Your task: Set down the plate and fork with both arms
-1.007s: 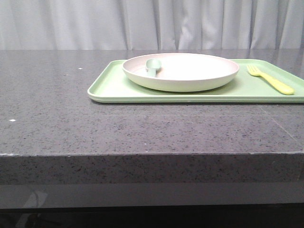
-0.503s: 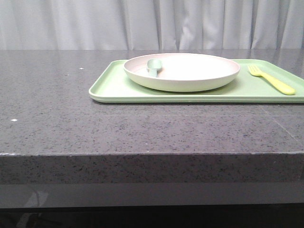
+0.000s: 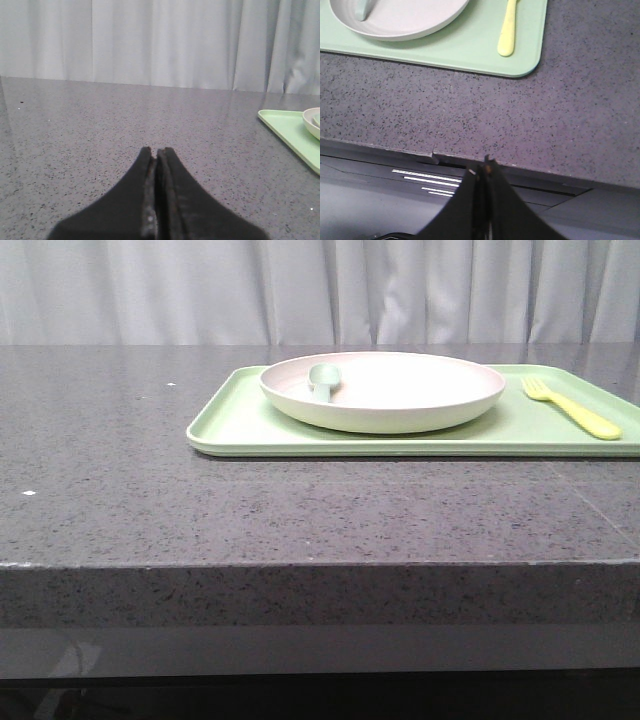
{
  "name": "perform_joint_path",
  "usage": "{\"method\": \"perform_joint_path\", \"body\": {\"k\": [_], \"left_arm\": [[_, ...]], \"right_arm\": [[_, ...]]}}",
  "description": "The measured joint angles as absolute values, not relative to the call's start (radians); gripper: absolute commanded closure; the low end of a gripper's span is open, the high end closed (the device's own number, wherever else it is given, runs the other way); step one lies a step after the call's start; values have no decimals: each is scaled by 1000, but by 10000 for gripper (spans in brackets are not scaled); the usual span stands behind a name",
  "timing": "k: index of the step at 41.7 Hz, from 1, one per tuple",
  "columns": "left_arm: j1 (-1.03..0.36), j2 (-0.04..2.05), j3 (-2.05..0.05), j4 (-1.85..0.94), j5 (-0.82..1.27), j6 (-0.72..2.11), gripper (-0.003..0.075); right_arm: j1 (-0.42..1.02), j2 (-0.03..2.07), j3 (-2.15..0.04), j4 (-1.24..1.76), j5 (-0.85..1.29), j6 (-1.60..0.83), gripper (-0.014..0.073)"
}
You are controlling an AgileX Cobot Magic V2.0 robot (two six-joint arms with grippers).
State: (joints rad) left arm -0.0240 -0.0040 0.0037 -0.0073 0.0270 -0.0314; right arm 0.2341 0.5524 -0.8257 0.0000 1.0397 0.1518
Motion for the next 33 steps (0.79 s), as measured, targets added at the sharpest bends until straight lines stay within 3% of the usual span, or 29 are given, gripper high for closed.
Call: {"method": "perform_joint_path", "body": {"k": [13, 33], "left_arm": [[-24, -4, 4, -7, 26, -31, 741], [-24, -4, 4, -7, 25, -31, 741]], "right_arm": [[198, 397, -671, -15, 967, 152, 712], [42, 16, -180, 6, 395, 152, 706]]}}
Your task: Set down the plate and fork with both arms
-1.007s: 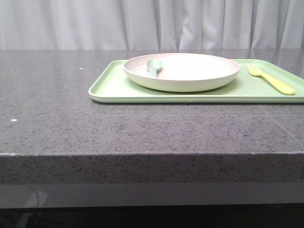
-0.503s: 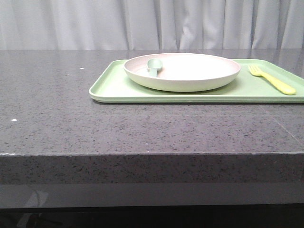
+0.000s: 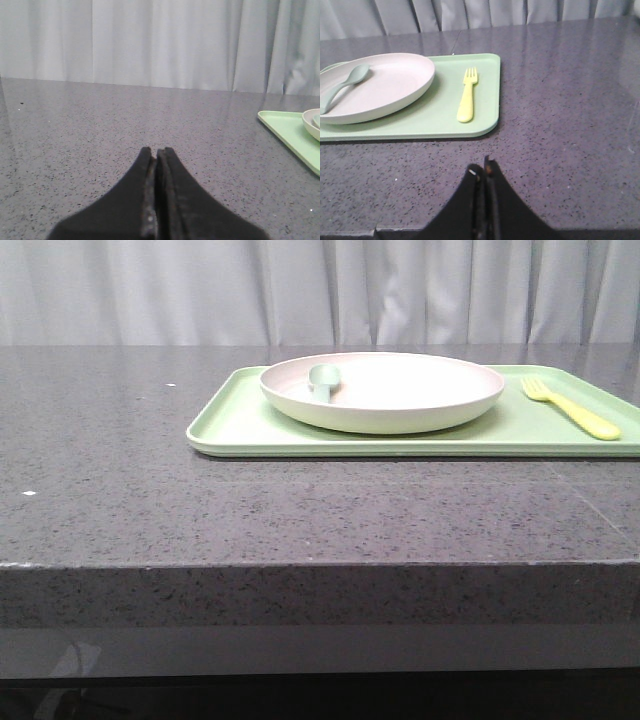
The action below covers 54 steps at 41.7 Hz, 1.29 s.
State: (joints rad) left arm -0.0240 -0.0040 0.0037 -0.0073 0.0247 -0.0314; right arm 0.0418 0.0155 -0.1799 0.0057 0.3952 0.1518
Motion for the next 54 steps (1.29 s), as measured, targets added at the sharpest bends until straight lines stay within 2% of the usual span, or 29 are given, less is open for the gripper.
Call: {"method": "perform_joint_path", "body": {"k": [17, 38, 54], "left_arm": [[-24, -4, 4, -7, 22, -31, 741], [-24, -4, 4, -7, 22, -31, 741], [-24, -4, 4, -7, 22, -31, 741]], "right_arm": [[24, -10, 26, 6, 89, 134, 709], [4, -11, 26, 6, 61, 132, 711], [44, -11, 26, 7, 60, 99, 711]]}}
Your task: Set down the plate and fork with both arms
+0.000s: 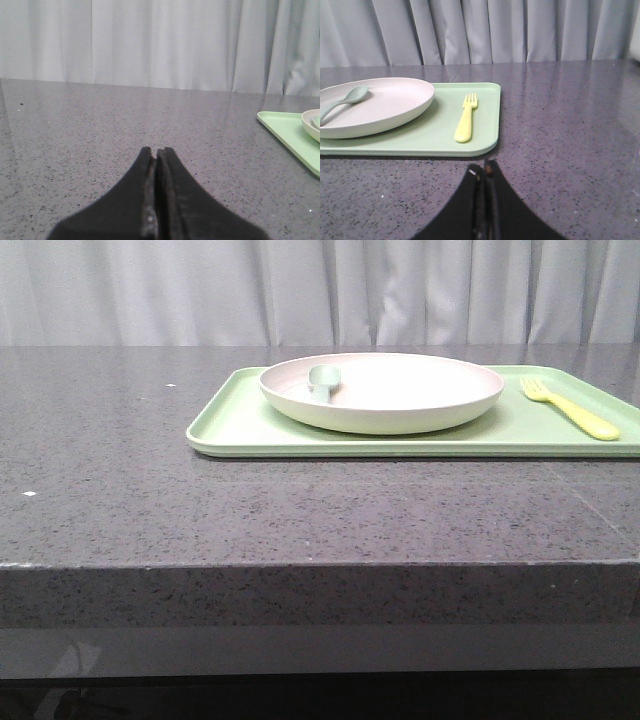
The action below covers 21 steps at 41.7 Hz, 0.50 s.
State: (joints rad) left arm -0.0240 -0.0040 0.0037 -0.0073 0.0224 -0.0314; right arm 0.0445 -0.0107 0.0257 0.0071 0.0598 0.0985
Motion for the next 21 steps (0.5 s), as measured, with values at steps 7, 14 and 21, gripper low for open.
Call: {"method": "perform_joint_path", "body": {"k": [7, 14, 21], "left_arm": [[-24, -4, 4, -7, 22, -31, 741], [-24, -4, 4, -7, 22, -31, 741], [-24, -4, 4, -7, 22, -31, 741]], "right_arm": [[42, -11, 26, 25, 60, 94, 711], [24, -11, 26, 32, 60, 90, 711], [21, -11, 26, 34, 60, 90, 711]]}}
